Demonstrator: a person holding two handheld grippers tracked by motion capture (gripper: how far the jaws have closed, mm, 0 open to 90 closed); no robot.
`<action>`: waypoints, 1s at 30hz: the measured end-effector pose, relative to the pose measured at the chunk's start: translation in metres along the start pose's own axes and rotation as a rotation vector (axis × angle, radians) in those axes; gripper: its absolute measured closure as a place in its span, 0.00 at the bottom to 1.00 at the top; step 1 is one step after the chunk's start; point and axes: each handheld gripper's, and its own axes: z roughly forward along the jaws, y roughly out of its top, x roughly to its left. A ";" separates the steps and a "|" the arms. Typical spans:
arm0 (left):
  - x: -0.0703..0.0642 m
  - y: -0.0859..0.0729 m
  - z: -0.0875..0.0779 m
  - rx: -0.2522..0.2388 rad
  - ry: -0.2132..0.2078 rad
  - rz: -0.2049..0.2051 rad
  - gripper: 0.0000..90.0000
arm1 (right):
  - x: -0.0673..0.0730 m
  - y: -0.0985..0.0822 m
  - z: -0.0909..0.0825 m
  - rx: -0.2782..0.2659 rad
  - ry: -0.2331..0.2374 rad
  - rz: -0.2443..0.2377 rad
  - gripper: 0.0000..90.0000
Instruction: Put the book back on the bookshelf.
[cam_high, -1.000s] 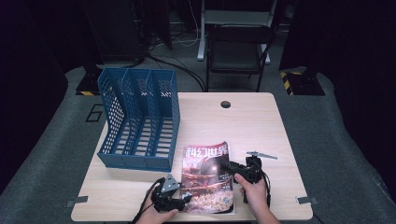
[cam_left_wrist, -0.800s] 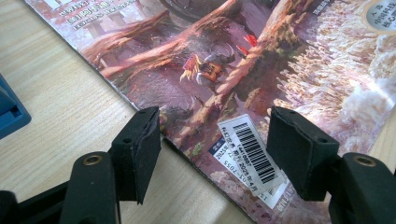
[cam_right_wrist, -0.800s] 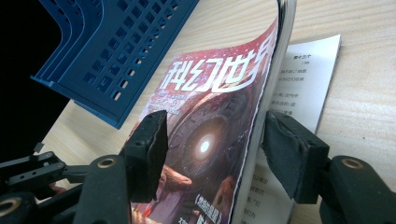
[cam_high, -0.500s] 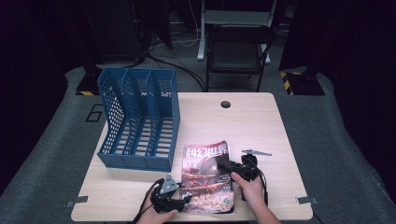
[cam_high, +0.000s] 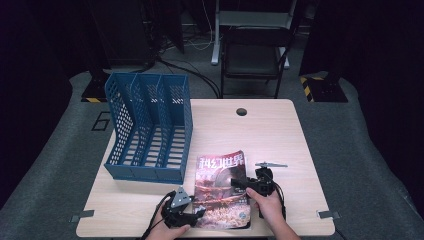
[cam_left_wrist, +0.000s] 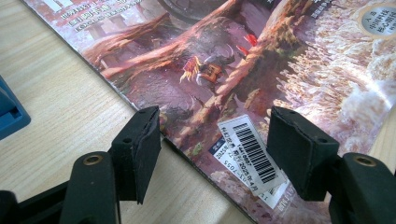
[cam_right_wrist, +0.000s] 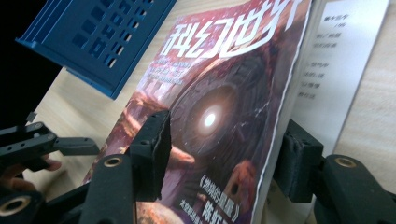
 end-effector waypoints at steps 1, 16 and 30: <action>0.000 0.000 0.000 -0.002 0.000 -0.001 0.39 | 0.000 0.000 0.000 0.000 0.000 0.000 0.50; 0.001 0.000 0.000 0.002 -0.011 0.003 0.39 | 0.001 -0.005 0.006 0.091 0.025 -0.037 0.60; 0.000 -0.002 0.001 -0.021 0.001 -0.001 0.39 | 0.002 -0.006 0.008 0.116 0.045 -0.046 0.67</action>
